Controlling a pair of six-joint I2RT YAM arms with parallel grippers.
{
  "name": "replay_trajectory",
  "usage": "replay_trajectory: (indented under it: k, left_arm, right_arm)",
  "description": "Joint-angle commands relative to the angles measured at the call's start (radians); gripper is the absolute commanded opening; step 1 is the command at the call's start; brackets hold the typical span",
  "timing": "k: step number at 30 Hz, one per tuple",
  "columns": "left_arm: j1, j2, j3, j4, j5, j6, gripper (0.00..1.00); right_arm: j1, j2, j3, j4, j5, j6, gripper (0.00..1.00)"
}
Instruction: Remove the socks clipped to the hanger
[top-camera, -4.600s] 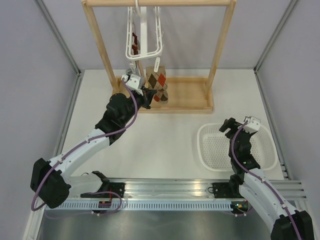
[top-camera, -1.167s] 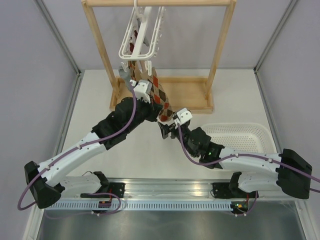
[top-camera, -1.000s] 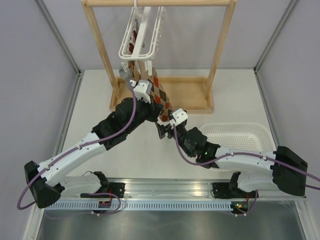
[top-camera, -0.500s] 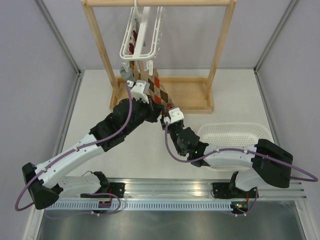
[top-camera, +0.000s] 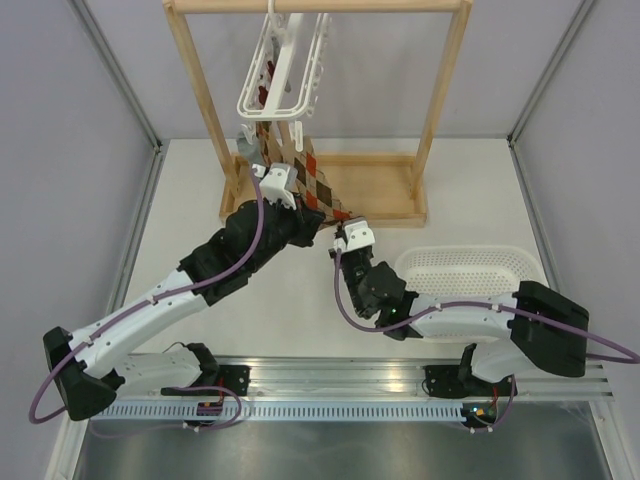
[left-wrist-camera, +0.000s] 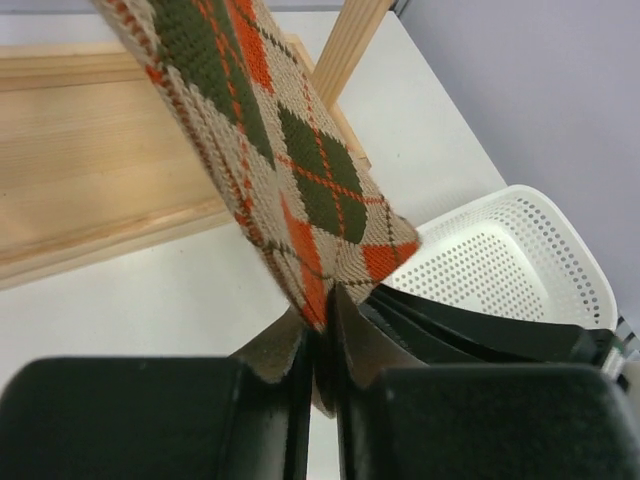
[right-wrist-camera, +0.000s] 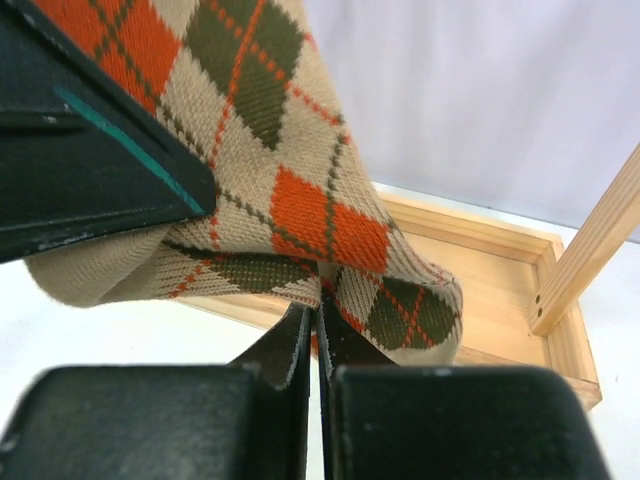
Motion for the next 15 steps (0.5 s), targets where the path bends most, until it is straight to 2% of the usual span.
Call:
replay_trajectory:
  k: [1, 2, 3, 6, 8, 10, 11, 12, 15]
  left_arm:
    - [-0.006, -0.028, -0.013, -0.010, -0.034, 0.009, 0.16]
    - [-0.006, -0.029, -0.015, -0.010, -0.038, 0.015, 0.23]
    - [-0.006, -0.034, -0.018, -0.009, -0.041, 0.018, 0.37]
    - [-0.006, -0.051, -0.033, -0.009, -0.046, 0.027, 0.65]
    - [-0.006, -0.075, -0.042, -0.006, -0.048, 0.036, 0.71]
    - [-0.006, -0.109, -0.061, -0.003, -0.055, 0.045, 0.82]
    - [-0.006, -0.121, -0.068, 0.002, -0.067, 0.056, 0.84]
    - [-0.006, -0.137, -0.076, 0.005, -0.072, 0.064, 0.91]
    - [-0.003, -0.198, -0.116, 0.039, -0.075, 0.100, 0.96]
  right_arm:
    - [0.017, -0.095, -0.022, -0.038, -0.001, 0.025, 0.01]
    - [0.018, -0.113, -0.026, -0.074, -0.006, 0.053, 0.01]
    - [0.019, -0.127, -0.031, -0.099, -0.012, 0.068, 0.01]
    - [0.019, -0.179, -0.036, -0.194, -0.032, 0.111, 0.01]
    - [0.019, -0.204, -0.033, -0.251, -0.041, 0.127, 0.01]
    - [0.019, -0.219, -0.028, -0.285, -0.047, 0.147, 0.01]
    - [0.018, -0.221, -0.025, -0.315, -0.052, 0.151, 0.01]
    - [0.018, -0.224, -0.025, -0.326, -0.058, 0.164, 0.01]
    - [0.018, -0.235, -0.025, -0.366, -0.076, 0.184, 0.01]
